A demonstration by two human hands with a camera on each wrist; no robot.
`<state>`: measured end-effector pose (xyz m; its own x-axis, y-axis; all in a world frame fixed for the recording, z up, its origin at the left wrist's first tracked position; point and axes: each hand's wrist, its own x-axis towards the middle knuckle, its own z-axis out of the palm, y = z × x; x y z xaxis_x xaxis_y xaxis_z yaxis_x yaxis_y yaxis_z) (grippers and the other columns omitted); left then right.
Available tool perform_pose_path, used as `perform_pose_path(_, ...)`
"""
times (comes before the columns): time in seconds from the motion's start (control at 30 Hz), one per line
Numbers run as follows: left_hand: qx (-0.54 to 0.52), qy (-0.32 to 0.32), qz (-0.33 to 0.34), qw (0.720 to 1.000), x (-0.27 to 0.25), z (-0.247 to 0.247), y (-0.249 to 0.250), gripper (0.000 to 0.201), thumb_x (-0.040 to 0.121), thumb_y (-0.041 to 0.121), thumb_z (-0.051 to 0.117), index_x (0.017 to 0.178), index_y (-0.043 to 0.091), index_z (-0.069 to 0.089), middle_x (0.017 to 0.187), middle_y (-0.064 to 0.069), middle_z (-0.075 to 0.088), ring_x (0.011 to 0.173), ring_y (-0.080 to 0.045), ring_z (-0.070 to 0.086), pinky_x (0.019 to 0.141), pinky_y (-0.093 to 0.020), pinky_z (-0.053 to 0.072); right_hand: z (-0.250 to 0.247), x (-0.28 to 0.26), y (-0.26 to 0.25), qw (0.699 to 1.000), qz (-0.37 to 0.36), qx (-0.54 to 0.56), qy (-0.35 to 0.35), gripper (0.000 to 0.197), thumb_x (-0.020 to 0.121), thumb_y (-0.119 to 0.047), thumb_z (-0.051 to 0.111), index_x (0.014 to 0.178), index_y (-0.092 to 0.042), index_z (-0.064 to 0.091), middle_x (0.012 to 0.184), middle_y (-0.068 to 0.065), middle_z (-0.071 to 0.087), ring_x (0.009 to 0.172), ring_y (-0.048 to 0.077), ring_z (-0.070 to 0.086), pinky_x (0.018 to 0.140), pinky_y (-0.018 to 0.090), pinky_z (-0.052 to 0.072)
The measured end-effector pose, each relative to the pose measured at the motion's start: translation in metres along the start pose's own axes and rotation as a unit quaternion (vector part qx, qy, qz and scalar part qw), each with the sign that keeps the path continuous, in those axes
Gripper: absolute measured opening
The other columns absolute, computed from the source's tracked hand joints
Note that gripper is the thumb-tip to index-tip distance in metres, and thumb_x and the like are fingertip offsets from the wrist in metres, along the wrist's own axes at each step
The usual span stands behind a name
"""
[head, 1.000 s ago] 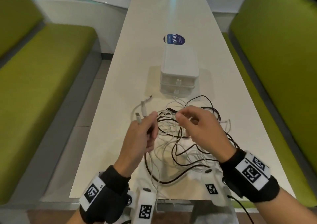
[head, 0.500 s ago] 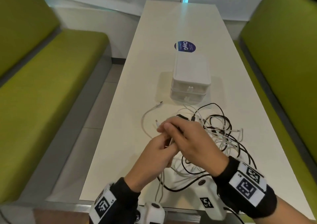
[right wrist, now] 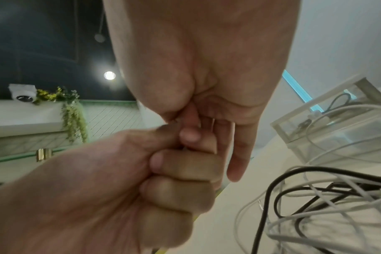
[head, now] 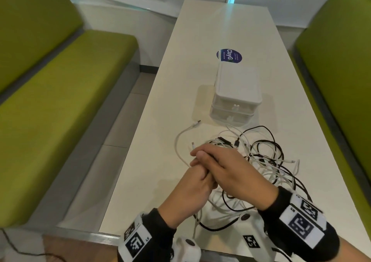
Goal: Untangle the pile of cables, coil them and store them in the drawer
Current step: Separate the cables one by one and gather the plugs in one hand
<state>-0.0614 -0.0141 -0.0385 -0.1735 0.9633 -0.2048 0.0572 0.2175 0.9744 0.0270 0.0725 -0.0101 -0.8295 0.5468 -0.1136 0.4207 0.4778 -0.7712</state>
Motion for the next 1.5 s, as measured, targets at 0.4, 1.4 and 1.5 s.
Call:
perform_pose_path(0.4, -0.063, 0.095, -0.039, 0.993, 0.01, -0.031, -0.016, 0.05, 0.095, 0.056, 0.039, 0.064, 0.016, 0.045, 0.053, 0.004, 0.035, 0.046, -0.011, 0.03, 0.045, -0.022, 0.026, 0.001, 0.131, 0.037, 0.957, 0.119, -0.264, -0.023, 0.043, 0.097, -0.014, 0.043, 0.138, -0.026, 0.047, 0.133, 0.009, 0.058, 0.117, 0.026, 0.056, 0.093, 0.032, 0.044)
perform_pose_path(1.4, -0.024, 0.258, 0.189, 0.947, -0.041, 0.006, 0.052, 0.024, 0.104, 0.024, 0.04, 0.099, 0.02, 0.063, 0.09, 0.009, 0.066, 0.084, -0.006, 0.059, 0.077, -0.023, 0.05, -0.012, -0.034, -0.047, 0.947, -0.086, 0.184, 0.248, 0.011, 0.087, -0.005, 0.066, 0.095, -0.011, 0.071, 0.077, 0.002, 0.071, 0.068, 0.019, 0.071, 0.068, 0.034, 0.06)
perform_pose_path(1.5, 0.017, 0.256, 0.199, 0.946, -0.049, 0.014, 0.047, 0.025, 0.105, 0.028, 0.038, 0.102, 0.022, 0.062, 0.095, 0.004, 0.068, 0.09, -0.012, 0.064, 0.085, -0.038, 0.054, 0.0, -0.052, -0.042, 0.947, -0.093, 0.142, 0.271, 0.02, 0.089, -0.007, 0.061, 0.101, -0.018, 0.074, 0.077, -0.004, 0.07, 0.071, 0.015, 0.07, 0.073, 0.038, 0.058)
